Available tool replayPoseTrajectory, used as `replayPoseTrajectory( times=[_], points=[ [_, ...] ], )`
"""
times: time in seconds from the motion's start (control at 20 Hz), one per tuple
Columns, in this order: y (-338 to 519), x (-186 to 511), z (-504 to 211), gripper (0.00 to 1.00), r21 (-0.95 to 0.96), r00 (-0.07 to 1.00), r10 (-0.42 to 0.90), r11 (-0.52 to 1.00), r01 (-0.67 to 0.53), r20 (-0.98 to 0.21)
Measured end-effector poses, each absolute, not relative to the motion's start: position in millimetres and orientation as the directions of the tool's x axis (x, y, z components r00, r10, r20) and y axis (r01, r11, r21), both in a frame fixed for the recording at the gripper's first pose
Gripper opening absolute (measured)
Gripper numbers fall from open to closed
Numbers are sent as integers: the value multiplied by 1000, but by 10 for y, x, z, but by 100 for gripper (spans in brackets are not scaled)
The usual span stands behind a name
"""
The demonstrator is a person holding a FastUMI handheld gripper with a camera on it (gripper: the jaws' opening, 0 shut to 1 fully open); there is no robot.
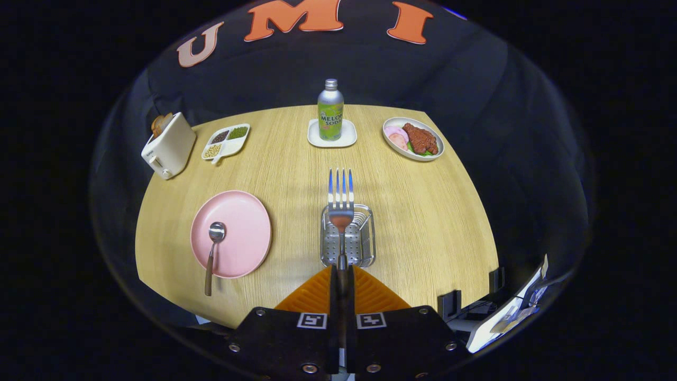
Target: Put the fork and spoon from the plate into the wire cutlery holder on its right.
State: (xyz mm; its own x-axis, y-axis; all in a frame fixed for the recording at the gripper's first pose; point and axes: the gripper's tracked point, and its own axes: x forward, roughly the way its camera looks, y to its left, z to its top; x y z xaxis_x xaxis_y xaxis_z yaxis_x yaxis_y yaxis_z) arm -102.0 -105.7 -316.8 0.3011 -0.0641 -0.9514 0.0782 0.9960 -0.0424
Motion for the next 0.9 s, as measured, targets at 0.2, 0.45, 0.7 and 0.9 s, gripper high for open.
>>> replayPoseTrajectory(
  times=[0.2,0.45,0.7,0.9],
  points=[
    [-1095,-1085,-3325,6,-48,223,-55,998,39,-973],
    [-1201,-1158,-3429,6,-56,127,-52,998,-25,-991],
    [-1311,-1157,-3548,7,-61,45,-58,994,-86,-997],
    [-1326,-972,-3589,8,-48,64,-43,996,-81,-997]
  ],
)
